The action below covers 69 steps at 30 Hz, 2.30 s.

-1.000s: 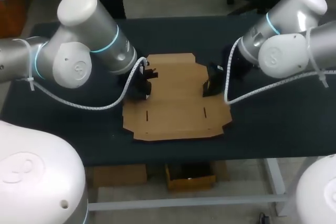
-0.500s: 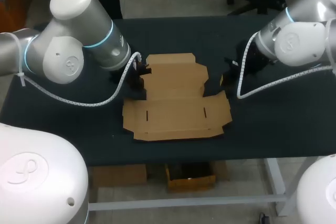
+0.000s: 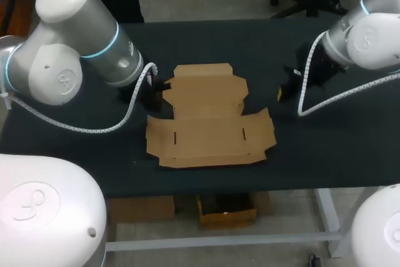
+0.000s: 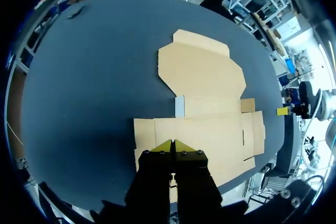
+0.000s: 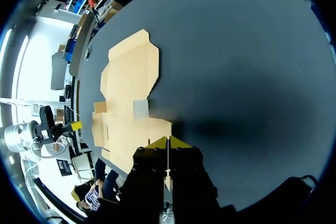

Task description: Assemble the packaging by folding the flat box into shape, placing the metal phone stand inside, and closing the box properly

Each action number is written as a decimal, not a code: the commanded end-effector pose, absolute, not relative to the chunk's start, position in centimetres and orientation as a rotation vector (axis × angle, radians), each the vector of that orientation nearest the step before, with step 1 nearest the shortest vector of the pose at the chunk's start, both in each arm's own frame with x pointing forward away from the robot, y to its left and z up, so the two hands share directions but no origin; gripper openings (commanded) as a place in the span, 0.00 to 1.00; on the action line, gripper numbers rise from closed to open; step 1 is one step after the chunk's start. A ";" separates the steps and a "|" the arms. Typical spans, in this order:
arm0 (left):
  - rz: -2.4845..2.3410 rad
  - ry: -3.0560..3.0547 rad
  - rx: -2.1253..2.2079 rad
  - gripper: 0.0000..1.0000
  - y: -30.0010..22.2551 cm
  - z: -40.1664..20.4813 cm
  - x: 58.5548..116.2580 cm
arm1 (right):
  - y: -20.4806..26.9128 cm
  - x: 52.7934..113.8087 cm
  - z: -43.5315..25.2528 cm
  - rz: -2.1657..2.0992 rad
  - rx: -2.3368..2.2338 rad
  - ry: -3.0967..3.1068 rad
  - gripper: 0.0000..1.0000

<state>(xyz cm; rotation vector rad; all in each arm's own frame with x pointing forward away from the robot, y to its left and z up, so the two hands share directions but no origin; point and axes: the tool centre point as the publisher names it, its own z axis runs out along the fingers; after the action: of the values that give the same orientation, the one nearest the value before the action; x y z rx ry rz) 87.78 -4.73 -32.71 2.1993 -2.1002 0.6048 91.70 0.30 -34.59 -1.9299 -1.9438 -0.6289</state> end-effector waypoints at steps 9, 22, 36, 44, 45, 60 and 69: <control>0.628 -2.034 2.226 0.00 -2.9 -31.4 82.8 | -1.9 86.7 -33.6 -0.648 -1.929 -1.954 0.00; 0.645 -1.979 2.242 0.00 -2.2 -31.4 78.8 | -3.0 82.2 -34.1 -0.645 -1.934 -1.947 0.00; 0.658 -1.957 2.207 0.00 -1.6 -33.2 75.7 | -3.5 78.2 -34.8 -0.650 -1.941 -1.955 0.00; 0.674 -1.953 2.203 0.00 -1.4 -33.4 73.9 | -3.7 76.6 -35.7 -0.659 -1.928 -1.951 0.00; 0.675 -1.954 2.203 0.00 -1.4 -33.4 73.8 | -3.7 76.4 -35.8 -0.658 -1.928 -1.951 0.00; 0.683 -1.918 2.176 0.00 -1.5 -34.9 73.1 | -3.1 74.8 -36.8 -0.642 -1.917 -1.921 0.00; 0.683 -1.918 2.176 0.00 -1.5 -34.9 73.1 | -3.1 74.8 -36.8 -0.642 -1.917 -1.921 0.00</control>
<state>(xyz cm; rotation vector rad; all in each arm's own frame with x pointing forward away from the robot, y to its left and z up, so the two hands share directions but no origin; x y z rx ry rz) 73.04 -1.38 -34.84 2.1751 -1.9158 0.6845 74.87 -2.99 -36.82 -1.9214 -1.9230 -0.6375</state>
